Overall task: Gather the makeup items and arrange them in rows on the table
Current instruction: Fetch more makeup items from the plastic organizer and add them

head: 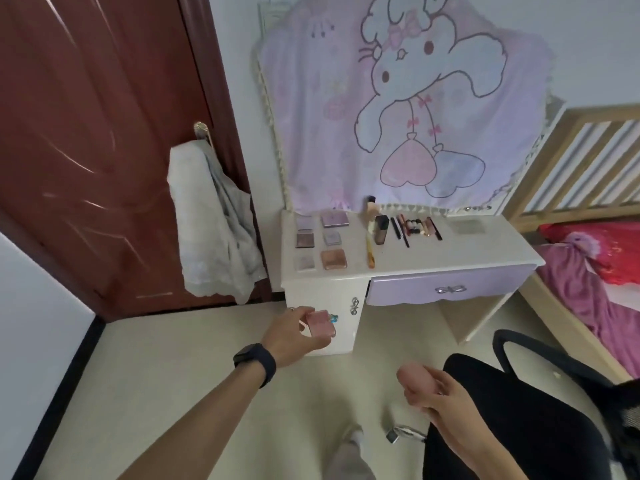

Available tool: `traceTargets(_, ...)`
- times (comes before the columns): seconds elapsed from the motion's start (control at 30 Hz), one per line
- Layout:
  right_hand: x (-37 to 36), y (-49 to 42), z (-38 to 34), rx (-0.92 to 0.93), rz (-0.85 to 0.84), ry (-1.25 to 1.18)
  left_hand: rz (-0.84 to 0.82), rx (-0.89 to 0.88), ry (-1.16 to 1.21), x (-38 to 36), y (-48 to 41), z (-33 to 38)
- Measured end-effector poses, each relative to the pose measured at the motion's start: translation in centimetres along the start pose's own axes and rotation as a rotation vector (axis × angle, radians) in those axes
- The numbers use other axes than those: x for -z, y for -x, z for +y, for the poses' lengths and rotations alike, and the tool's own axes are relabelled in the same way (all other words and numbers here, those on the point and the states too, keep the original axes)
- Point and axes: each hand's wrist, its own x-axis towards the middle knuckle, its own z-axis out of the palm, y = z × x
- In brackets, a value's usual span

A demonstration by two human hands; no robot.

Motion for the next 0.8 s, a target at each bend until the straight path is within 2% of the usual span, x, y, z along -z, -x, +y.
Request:
traceTargets(0.37,-3.5,-22.8,-12.6,0.036,-0.074,0.431,-0.057,0.094,-0.189,1.1,-22.9,2.7)
traceTargets(0.47,-4.6,-27.3,-14.1,0.05,-0.077,0.559,-0.081,0.105,-0.301,1.1,-28.5,3.3)
traceTargets(0.63,-6.9,-33.9,-15.5,0.146,-0.015,0.943,-0.149,0.121,-0.42,0.3,-37.5,3.5)
traceTargets(0.8,-9.9,-39.7,-16.5,0.145,0.013,1.174,-0.171,0.036,-0.515,-1.1,-45.7,2.1)
